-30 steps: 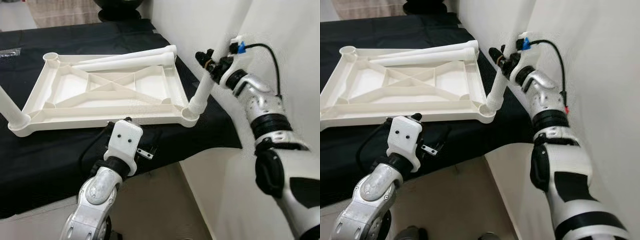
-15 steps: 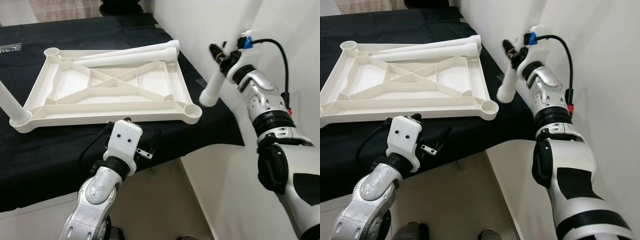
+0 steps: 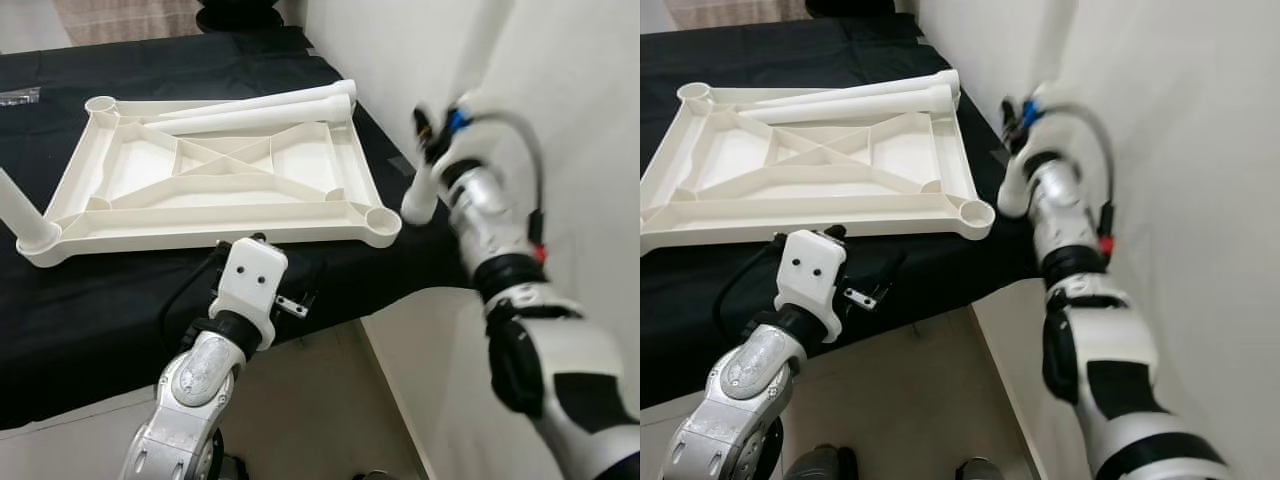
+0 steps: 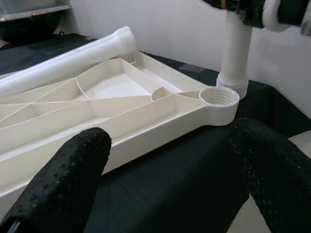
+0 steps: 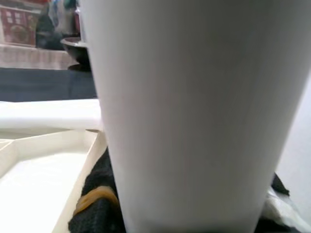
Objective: Building children table
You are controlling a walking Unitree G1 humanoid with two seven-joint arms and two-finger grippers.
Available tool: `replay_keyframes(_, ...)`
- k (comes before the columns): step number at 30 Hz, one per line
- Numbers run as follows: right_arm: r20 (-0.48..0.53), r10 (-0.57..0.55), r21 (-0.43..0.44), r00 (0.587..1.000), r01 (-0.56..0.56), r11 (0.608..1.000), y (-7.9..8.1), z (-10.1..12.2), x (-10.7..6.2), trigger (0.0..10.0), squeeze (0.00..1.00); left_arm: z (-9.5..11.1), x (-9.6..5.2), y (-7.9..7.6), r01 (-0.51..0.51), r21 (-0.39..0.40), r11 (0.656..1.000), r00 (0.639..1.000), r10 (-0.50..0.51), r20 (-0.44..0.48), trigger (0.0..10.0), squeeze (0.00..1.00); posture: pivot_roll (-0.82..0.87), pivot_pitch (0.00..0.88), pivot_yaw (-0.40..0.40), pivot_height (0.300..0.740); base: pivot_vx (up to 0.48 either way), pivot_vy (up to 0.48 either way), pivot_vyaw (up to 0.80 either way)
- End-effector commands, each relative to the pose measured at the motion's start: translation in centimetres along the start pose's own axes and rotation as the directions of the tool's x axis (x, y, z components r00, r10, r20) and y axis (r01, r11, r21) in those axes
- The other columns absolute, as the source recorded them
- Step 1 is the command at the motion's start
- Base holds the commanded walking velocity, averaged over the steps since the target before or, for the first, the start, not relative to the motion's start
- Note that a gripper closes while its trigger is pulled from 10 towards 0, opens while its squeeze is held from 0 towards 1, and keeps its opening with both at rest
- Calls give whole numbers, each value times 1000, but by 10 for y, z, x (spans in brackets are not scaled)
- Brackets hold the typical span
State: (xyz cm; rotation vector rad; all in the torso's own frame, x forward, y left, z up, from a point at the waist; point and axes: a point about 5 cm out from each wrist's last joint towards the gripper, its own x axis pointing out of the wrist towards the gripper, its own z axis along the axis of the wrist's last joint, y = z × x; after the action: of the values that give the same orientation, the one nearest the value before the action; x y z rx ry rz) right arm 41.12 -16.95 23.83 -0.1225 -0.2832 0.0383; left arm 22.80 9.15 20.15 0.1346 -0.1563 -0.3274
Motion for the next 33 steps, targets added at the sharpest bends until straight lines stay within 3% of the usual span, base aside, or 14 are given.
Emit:
replay_keyframes(1, 10, -22, -47, 1000, 22, 999, 4, -3, -2, 10000, 0, 5, -3, 0, 12, 4, 1000, 1000, -12, 13, 10000, 0, 71, 162, -61, 740, 0, 0, 0)
replay_keyframes(12, -60, 6, 136, 998, 2, 991, 40, -8, 0, 10000, 0, 1, -3, 3, 7, 18, 1000, 1000, -7, -7, 10000, 0, 66, 176, -62, 740, 0, 0, 0)
replay_keyframes(17, -87, 30, 175, 996, -15, 984, 47, -9, 0, 10000, 0, 1, -2, 4, 6, 21, 1000, 1000, -6, -8, 10000, 0, 62, 173, -62, 740, 0, 0, 0)
replay_keyframes(20, -70, 139, 270, 988, -115, 956, 75, -1, -3, 10000, 0, 3, 2, 11, -12, 42, 999, 1000, 12, 5, 10000, 0, 51, 169, -62, 740, 0, 0, 0)
replay_keyframes(25, -46, 178, 320, 983, -154, 935, 88, 7, -7, 10000, 0, 6, 4, 14, -24, 44, 999, 1000, 23, 21, 10000, 0, 50, 169, -63, 740, 0, 0, 0)
replay_keyframes(26, -6, 189, 354, 982, -175, 919, 99, 23, -9, 10000, 0, 8, 5, 19, -47, 49, 998, 998, 45, 33, 10000, 0, 44, 159, -70, 740, 0, 0, 0)
replay_keyframes(27, 31, 209, 440, 977, -201, 875, 114, 45, -12, 10000, 0, 9, 6, 26, -77, 59, 995, 996, 74, 43, 10000, 0, 47, 156, -77, 740, 0, 0, 0)
replay_keyframes(28, 31, 209, 440, 977, -201, 875, 114, 45, -12, 10000, 0, 9, 6, 26, -77, 59, 995, 996, 74, 43, 10000, 0, 47, 156, -77, 740, 0, 0, 0)
replay_keyframes(31, 23, 279, 573, 960, -241, 783, 131, 61, -17, 10000, 0, 6, 5, 28, -86, 66, 994, 996, 84, 33, 10000, 0, 42, 150, -80, 740, 0, 0, 0)
replay_keyframes(32, 23, 279, 573, 960, -241, 783, 131, 61, -17, 10000, 0, 6, 5, 28, -86, 66, 994, 996, 84, 33, 10000, 0, 42, 150, -80, 740, 0, 0, 0)
replay_keyframes(33, 25, 285, 609, 958, -240, 756, 134, 65, -19, 10000, 0, 5, 5, 28, -86, 69, 994, 996, 84, 31, 10000, 0, 40, 148, -83, 740, 0, 0, 0)
